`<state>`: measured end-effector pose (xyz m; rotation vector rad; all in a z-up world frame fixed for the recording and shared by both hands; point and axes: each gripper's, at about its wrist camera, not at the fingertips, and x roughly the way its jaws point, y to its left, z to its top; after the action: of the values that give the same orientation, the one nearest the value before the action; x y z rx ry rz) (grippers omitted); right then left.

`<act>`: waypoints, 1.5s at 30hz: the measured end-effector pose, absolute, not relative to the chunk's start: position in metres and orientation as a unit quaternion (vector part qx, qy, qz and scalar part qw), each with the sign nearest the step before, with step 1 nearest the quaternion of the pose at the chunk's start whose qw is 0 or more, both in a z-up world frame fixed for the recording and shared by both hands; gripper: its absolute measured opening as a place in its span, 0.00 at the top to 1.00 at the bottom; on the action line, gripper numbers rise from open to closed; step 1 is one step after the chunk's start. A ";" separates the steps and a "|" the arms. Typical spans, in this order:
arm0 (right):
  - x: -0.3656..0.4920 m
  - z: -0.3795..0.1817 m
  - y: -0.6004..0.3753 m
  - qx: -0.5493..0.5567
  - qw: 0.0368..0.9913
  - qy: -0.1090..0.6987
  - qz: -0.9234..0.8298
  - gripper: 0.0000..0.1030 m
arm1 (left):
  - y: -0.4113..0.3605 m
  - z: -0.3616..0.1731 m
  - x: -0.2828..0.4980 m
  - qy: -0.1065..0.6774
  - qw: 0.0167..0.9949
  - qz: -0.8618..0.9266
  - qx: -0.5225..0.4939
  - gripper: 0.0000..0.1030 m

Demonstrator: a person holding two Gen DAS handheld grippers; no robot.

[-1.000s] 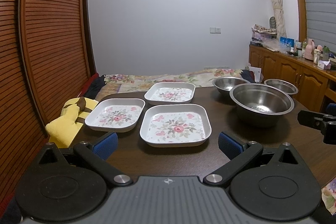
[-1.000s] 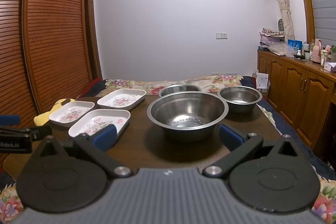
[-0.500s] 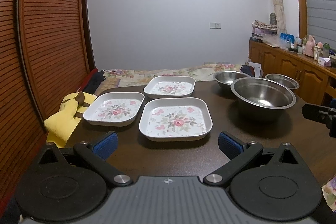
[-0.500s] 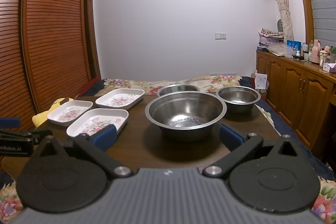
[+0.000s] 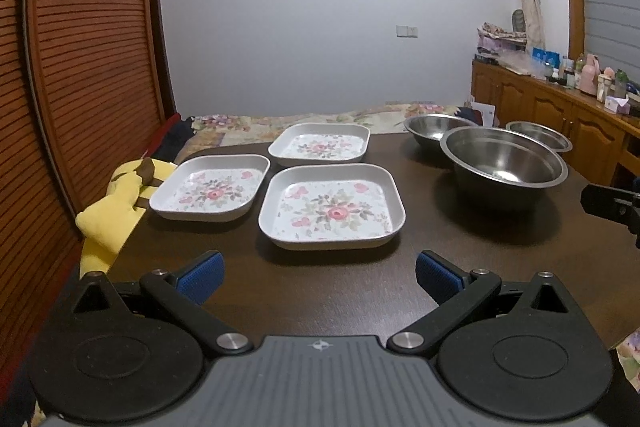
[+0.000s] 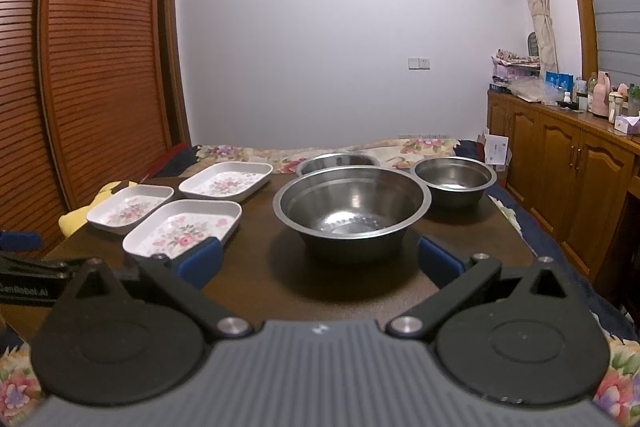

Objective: Organize plates and bowls

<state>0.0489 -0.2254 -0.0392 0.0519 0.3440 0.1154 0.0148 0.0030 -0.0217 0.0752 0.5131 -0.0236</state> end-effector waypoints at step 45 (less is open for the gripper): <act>0.138 -0.037 -0.119 -0.023 0.951 0.236 0.198 0.21 | 0.086 -0.030 0.103 0.290 0.954 -0.077 0.002 0.15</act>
<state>0.1380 -0.1188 -0.0367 -0.0459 0.4796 0.4030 0.1031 0.0863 -0.0300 0.0050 0.5888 -0.1563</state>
